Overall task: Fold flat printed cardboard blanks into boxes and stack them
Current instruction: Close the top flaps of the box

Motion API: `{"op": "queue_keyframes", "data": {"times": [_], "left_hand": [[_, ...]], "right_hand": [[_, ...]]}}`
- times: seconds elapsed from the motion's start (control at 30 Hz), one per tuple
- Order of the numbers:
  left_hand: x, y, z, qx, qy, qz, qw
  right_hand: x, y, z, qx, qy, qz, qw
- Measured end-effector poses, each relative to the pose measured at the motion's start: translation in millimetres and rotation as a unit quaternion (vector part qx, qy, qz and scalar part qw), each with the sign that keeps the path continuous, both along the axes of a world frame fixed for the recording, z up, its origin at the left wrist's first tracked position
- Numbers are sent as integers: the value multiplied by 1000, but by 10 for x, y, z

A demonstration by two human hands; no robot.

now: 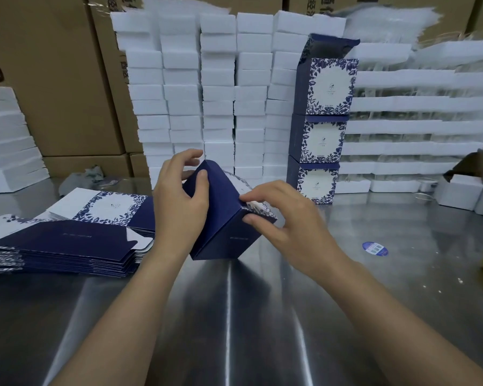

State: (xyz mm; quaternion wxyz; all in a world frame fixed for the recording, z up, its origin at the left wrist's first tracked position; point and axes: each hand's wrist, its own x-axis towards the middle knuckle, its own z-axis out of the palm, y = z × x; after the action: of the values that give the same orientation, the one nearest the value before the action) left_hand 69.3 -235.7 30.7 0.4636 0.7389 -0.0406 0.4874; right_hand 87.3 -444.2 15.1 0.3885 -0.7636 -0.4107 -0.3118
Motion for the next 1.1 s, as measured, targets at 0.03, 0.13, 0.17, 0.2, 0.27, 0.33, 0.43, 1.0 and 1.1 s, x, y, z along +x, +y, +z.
{"op": "queue_keyframes", "data": {"times": [0.03,0.13,0.17,0.2,0.27,0.33,0.43,1.0,1.1], "left_hand": [[2,3,10,-13,2,-12,1000],[-7,-7,32,-32,6,-52,998],[-16,-19,42,-34,7,-64,997],[-23,-31,56,-36,9,-75,996],[-36,-54,89,-37,11,-99,994],[-52,-89,122,-39,12,-135,990],[-85,-164,166,-32,14,-198,980],[151,-266,-573,304,208,-47,928],[241,-287,-777,354,292,-79,885]], "right_hand": [[-15,21,-9,-1,-7,2,1000],[-61,106,-59,-4,-42,-9,999],[-77,130,-69,-7,-55,-16,998],[-93,150,-74,-12,-70,-21,997],[-121,177,-74,-22,-100,-22,994],[-142,194,-72,-33,-114,-21,993],[-182,196,-73,-56,-70,-29,996],[519,-308,-517,77,204,-159,963],[583,-302,-584,63,212,-157,963]]}}
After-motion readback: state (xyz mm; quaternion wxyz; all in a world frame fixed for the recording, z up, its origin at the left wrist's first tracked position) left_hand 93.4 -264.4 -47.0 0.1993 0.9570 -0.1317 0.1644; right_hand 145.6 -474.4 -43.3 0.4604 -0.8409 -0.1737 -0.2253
